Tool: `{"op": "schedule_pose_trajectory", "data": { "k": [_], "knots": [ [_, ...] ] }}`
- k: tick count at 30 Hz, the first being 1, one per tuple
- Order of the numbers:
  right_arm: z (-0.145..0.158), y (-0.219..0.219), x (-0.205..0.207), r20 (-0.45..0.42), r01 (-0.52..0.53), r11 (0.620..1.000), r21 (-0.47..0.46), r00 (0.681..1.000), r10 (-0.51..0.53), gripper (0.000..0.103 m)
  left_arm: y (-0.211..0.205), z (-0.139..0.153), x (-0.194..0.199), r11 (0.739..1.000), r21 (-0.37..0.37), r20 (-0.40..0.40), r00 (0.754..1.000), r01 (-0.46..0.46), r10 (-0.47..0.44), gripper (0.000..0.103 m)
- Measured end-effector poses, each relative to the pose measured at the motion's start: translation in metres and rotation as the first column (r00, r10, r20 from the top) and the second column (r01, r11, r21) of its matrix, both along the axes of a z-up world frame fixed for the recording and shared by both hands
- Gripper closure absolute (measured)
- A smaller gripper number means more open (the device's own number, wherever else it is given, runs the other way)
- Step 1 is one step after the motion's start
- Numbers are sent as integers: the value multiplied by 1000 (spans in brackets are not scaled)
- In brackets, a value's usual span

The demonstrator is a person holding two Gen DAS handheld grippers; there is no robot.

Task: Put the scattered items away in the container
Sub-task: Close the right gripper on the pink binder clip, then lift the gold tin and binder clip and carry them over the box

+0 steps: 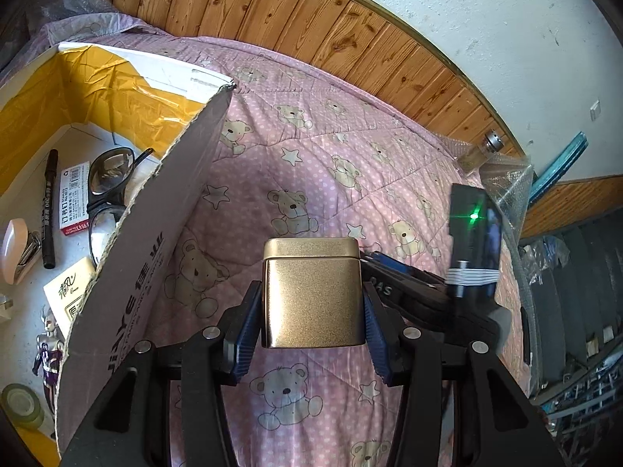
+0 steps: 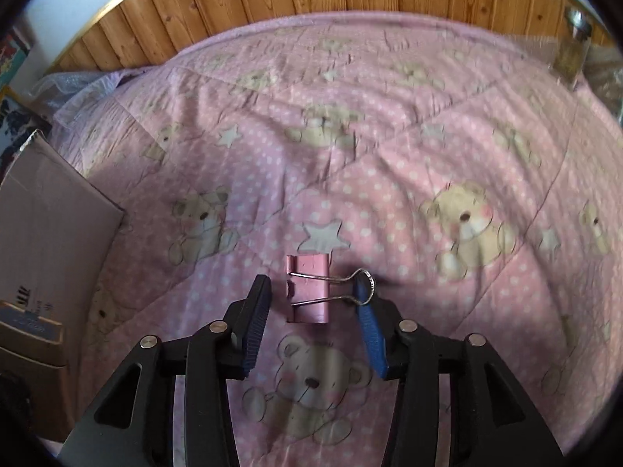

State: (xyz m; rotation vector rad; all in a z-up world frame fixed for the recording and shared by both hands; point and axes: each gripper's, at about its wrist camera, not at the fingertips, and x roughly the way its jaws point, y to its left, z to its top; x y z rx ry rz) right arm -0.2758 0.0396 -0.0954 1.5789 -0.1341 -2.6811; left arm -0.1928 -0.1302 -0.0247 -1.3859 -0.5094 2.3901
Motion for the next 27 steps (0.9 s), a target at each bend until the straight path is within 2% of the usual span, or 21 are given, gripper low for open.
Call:
{"op": "schedule_pose_trajectory", "data": {
  "k": [4,6,8,14,17,21,27],
  "knots": [
    [1,7,1,6,-2,999,-41,1000,2,73,-2,1,-1,1000,5,2,1000,-8,8,53],
    [4,7,4,-7,-7,999,-41,1000,7,80,-1,2,-3,1000,12,2,1000,-8,8,53],
    [12,8,8,-18,0,998,-59,1000,-1,83,2,4,-4,1000,15,-6,1000,0,0,53],
    [14,9,16,-11,17,996,-92,1000,-18,83,6,6,0,999,26,-14,1000,19,-19,53],
    [17,15,23,-12,47,988,-144,999,-49,83,3,7,4,999,28,-14,1000,16,-15,53],
    [27,18,34,-15,69,978,-198,997,-73,83,0,12,7,999,33,-25,1000,11,-10,53],
    [47,10,54,-37,69,971,-228,996,-80,83,0,27,16,999,36,-63,998,27,-25,53]
  ]
}}
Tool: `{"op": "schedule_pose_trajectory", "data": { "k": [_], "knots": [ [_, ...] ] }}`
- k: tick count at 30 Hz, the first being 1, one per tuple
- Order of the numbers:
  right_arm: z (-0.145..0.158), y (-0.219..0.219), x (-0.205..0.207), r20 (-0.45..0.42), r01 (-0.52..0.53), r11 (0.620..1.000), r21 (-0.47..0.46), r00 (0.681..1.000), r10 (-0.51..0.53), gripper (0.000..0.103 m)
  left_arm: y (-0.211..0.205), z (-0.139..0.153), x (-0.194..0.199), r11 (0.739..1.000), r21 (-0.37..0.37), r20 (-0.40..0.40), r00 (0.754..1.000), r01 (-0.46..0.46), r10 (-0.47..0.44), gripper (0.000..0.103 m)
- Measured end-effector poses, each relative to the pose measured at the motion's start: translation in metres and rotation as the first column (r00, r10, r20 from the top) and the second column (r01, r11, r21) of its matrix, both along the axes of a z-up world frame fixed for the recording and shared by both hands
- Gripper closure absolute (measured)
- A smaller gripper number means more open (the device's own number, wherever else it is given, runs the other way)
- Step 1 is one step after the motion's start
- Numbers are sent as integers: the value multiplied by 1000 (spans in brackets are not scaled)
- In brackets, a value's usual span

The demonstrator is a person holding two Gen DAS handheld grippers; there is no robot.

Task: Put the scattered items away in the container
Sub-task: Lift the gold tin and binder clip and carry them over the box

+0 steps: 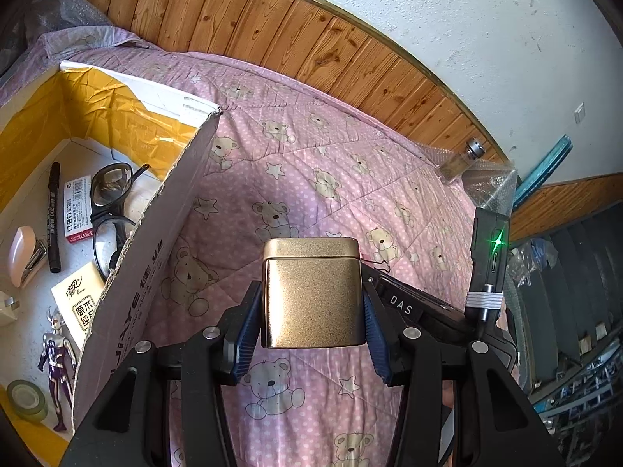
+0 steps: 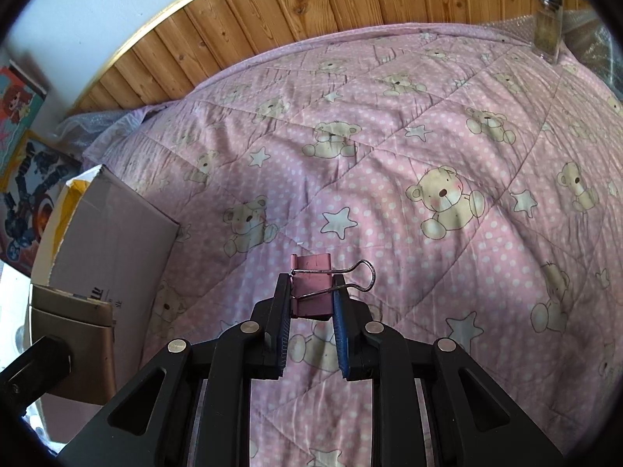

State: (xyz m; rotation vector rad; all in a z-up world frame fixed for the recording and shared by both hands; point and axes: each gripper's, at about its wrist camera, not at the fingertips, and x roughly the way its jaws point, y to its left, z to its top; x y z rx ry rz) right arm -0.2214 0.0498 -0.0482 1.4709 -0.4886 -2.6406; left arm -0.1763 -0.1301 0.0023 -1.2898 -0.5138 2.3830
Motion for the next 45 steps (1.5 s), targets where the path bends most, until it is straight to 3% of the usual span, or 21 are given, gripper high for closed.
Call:
{"op": "schedule_pose_trajectory", "data": {
  "k": [21,45],
  "knots": [
    [59,-73,85,-77,-115,992,-44,991,111,83,-37,36,60,1000,18,-85,996,-21,23,53],
    [127,-160,113,-200,-271,963,2,943,265,83,-130,65,113,984,64,-173,969,-167,176,53]
  ]
}}
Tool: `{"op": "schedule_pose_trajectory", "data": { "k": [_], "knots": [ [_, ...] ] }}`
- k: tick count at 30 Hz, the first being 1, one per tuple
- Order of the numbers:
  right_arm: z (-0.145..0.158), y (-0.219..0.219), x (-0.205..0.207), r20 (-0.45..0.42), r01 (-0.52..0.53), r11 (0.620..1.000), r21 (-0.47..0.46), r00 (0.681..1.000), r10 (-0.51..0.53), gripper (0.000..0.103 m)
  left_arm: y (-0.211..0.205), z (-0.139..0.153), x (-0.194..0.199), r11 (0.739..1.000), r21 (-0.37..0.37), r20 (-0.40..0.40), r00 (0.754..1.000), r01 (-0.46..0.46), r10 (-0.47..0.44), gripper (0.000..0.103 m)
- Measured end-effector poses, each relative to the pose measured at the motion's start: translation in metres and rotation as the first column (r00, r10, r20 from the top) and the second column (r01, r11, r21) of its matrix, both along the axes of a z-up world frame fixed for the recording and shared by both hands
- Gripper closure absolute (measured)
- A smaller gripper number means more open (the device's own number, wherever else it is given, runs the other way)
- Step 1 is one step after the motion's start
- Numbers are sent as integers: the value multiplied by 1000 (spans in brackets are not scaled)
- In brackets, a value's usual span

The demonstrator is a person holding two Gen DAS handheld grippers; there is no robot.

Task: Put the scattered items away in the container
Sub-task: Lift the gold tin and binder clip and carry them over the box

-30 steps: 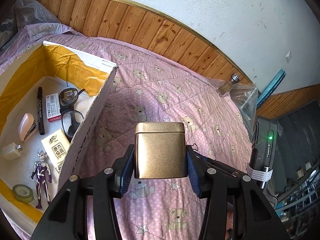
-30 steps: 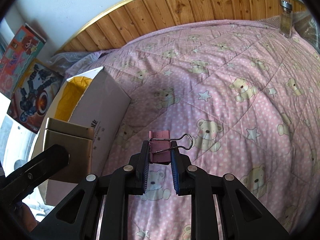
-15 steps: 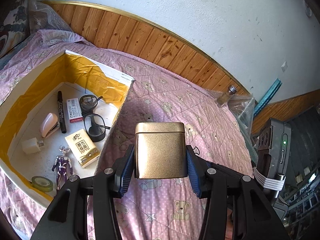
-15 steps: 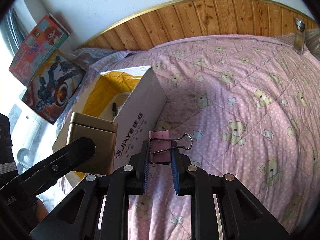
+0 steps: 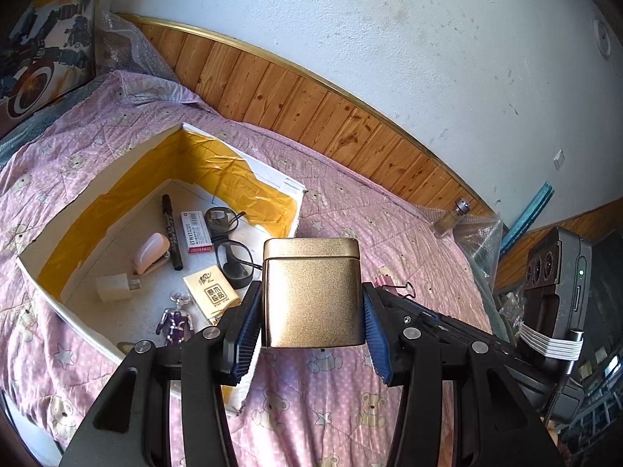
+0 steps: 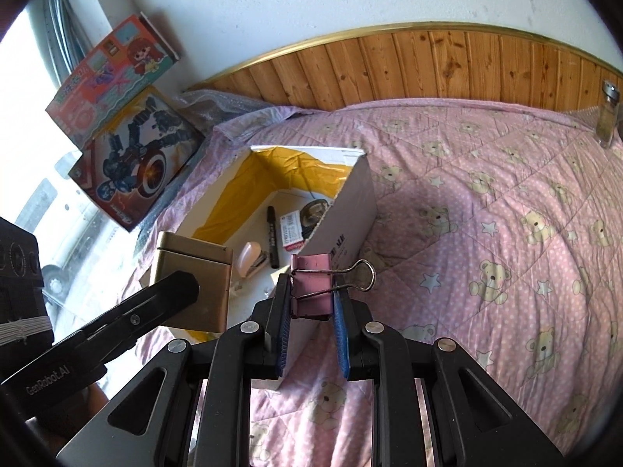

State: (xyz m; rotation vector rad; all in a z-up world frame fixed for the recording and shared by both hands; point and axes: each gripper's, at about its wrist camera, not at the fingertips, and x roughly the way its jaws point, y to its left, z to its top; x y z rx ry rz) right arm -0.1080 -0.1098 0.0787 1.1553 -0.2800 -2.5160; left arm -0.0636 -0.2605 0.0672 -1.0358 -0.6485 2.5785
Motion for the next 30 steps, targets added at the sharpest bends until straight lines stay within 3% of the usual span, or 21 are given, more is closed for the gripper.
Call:
{"op": "schedule_pose_trajectory", "data": {
  "k": [21,30],
  "knots": [
    [17,-72,-22,-29,-147,987,61,988,148,83,-87,-3,-9,986,46,20,987,-160,160,53],
    [13,-90,-51,11,-187,981,42,982,187,83,-109,-13,-27,978,54,58,979,-200,196,53]
  ]
}}
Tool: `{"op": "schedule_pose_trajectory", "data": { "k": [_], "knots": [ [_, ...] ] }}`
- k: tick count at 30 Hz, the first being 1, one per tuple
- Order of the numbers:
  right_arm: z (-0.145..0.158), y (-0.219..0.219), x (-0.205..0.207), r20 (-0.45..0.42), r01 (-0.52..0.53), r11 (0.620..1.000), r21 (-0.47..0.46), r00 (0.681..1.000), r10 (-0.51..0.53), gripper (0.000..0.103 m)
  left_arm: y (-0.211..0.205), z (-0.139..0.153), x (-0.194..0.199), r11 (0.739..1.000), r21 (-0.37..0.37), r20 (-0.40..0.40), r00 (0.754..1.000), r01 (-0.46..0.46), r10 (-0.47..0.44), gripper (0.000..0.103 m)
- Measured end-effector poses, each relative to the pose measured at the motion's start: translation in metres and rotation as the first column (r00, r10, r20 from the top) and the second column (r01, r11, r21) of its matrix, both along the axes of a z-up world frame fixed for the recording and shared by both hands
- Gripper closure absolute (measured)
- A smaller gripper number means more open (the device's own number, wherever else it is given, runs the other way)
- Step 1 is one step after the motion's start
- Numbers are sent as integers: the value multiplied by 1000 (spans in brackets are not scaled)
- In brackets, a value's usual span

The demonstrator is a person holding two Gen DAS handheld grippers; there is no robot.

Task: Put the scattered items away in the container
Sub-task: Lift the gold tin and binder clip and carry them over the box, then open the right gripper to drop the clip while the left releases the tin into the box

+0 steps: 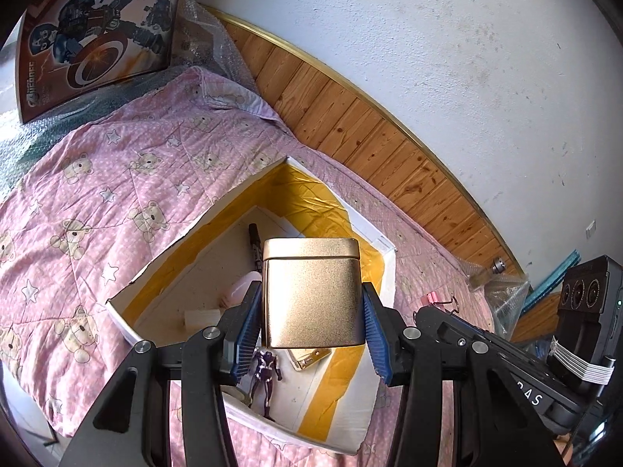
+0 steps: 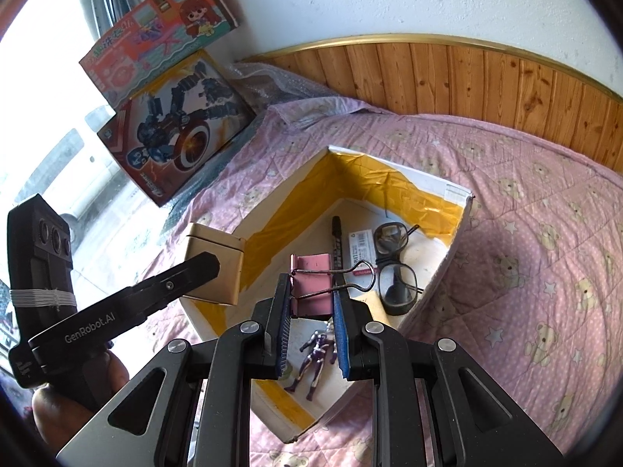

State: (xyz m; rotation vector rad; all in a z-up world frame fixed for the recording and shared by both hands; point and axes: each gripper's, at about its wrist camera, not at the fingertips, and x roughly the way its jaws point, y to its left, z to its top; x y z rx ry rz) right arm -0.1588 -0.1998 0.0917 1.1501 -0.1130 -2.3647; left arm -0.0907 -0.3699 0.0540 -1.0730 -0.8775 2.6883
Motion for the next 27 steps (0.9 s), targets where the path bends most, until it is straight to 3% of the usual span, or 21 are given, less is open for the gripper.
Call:
{"op": "schedule_pose_trajectory", "data": {
  "k": [14,27],
  "knots": [
    [-16,-34,-77,143,-78,997,-18,986,80,82,17,-33,-27,995,-23,117,989,99,-95,53],
    [-56,-95,-138,246,-189,979,80,955,164,82,10,-52,-35,994,-26,178,979,106,-100,53]
  ]
}}
